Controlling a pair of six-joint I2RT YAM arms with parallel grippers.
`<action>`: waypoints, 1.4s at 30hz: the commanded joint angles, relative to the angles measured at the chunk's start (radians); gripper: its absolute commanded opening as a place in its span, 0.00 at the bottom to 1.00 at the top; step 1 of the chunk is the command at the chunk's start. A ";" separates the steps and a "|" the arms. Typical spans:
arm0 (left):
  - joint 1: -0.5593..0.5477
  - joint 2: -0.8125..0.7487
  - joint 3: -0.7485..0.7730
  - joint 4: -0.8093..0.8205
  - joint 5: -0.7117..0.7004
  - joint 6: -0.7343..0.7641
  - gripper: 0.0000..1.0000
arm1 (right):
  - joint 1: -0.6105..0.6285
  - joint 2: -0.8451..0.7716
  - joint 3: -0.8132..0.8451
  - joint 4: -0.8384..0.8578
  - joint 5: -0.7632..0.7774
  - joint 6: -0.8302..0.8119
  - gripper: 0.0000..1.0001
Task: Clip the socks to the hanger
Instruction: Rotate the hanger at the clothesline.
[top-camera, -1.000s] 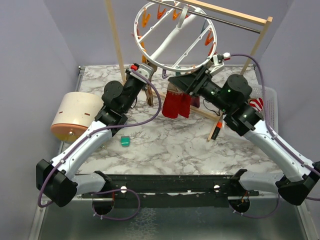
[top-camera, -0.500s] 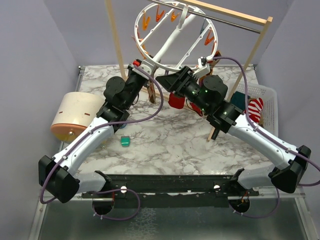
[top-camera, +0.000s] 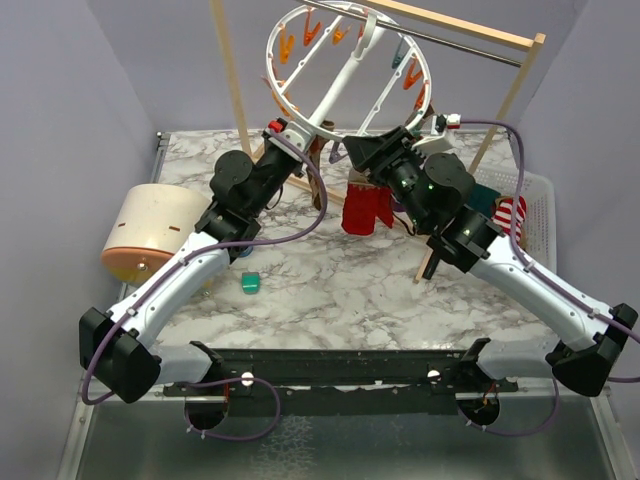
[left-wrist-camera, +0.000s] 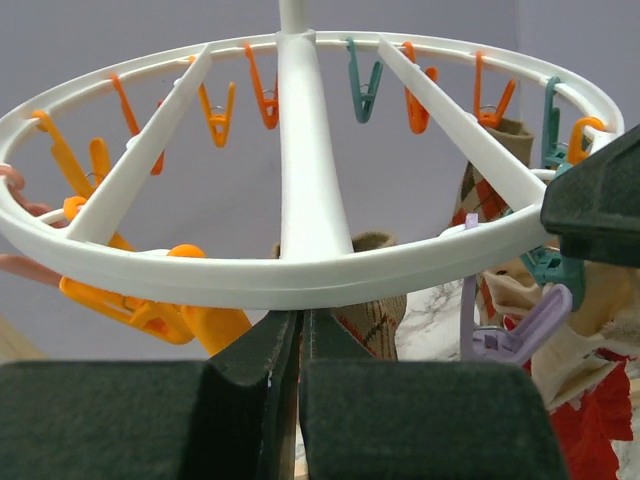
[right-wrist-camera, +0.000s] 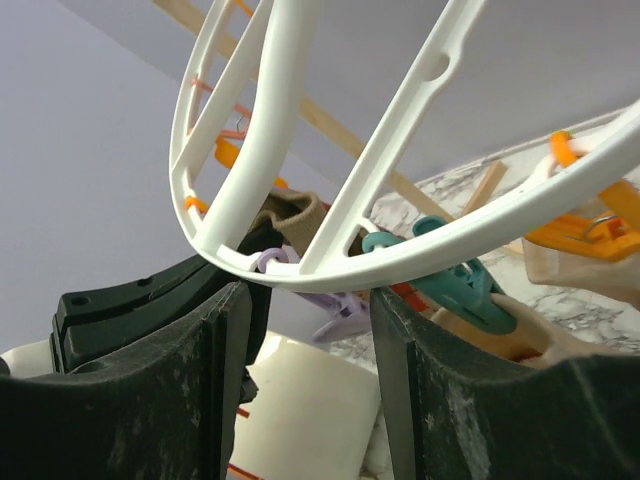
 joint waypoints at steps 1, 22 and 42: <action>-0.010 0.001 0.013 0.025 0.076 -0.033 0.00 | -0.005 -0.052 -0.010 -0.082 0.119 -0.124 0.56; -0.155 -0.016 -0.032 0.028 0.142 -0.041 0.00 | -0.005 -0.209 0.069 -0.412 -0.104 -0.547 0.59; -0.191 -0.028 -0.108 0.030 -0.097 0.070 0.00 | -0.005 -0.116 0.105 -0.407 0.050 -0.515 0.60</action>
